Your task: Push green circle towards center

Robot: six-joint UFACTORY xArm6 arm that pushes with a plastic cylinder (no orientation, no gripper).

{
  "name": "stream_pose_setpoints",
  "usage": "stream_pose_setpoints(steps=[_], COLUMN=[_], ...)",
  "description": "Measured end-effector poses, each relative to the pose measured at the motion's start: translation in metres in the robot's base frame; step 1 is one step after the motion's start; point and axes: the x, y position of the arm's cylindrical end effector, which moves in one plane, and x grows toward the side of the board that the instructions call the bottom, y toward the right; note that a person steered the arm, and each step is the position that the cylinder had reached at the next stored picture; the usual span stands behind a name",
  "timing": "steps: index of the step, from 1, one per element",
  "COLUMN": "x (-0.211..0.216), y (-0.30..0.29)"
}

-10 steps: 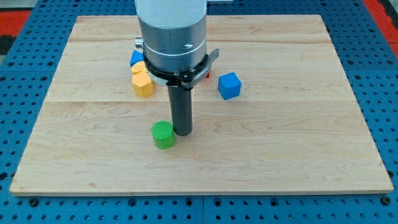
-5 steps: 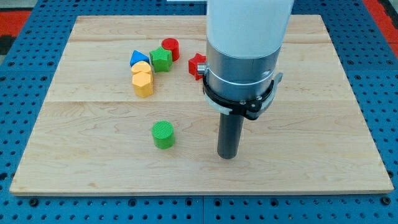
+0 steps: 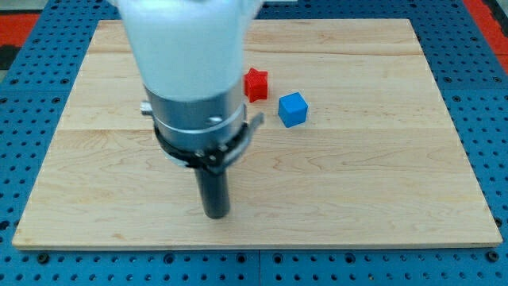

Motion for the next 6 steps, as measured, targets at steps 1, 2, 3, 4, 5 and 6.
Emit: stream_pose_setpoints(steps=[1, 2, 3, 4, 5, 6], x=[-0.036, -0.071, -0.105, -0.140, -0.144, -0.088], y=[-0.021, -0.021, -0.021, -0.021, -0.021, -0.021])
